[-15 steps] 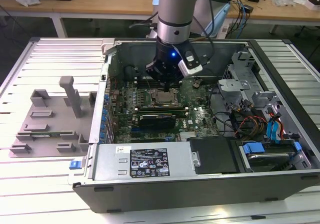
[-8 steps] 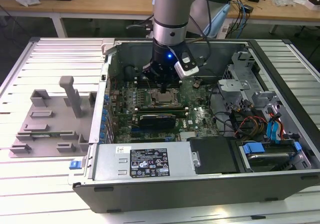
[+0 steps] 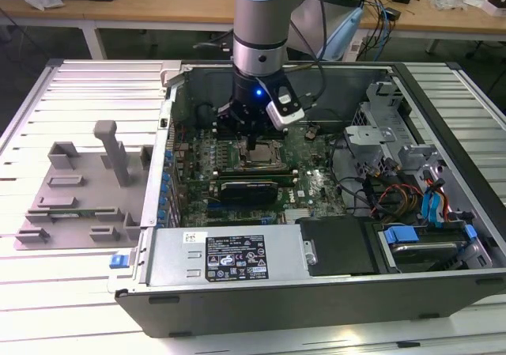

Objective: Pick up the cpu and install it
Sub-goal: 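Close the cpu cover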

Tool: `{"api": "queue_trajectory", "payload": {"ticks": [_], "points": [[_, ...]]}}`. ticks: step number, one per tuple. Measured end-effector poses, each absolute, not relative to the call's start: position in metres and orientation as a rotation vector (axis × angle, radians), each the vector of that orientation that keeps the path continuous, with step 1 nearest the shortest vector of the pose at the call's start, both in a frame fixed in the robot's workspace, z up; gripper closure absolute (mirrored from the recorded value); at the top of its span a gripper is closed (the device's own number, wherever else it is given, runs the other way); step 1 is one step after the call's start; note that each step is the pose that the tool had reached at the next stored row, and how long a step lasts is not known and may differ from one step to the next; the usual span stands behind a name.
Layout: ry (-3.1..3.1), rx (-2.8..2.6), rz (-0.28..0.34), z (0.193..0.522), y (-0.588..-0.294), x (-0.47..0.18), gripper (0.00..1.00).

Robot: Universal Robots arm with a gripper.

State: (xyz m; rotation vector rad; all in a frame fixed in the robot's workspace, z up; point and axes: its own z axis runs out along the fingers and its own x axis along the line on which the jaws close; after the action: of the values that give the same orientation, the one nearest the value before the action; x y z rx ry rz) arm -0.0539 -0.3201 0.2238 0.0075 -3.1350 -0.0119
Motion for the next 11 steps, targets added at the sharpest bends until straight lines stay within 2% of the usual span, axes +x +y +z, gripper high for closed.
{"api": "queue_trajectory", "payload": {"ticks": [11], "points": [[-3.135,0.008,-0.011,0.2155,-0.3203,-0.0605,0.89]]}}
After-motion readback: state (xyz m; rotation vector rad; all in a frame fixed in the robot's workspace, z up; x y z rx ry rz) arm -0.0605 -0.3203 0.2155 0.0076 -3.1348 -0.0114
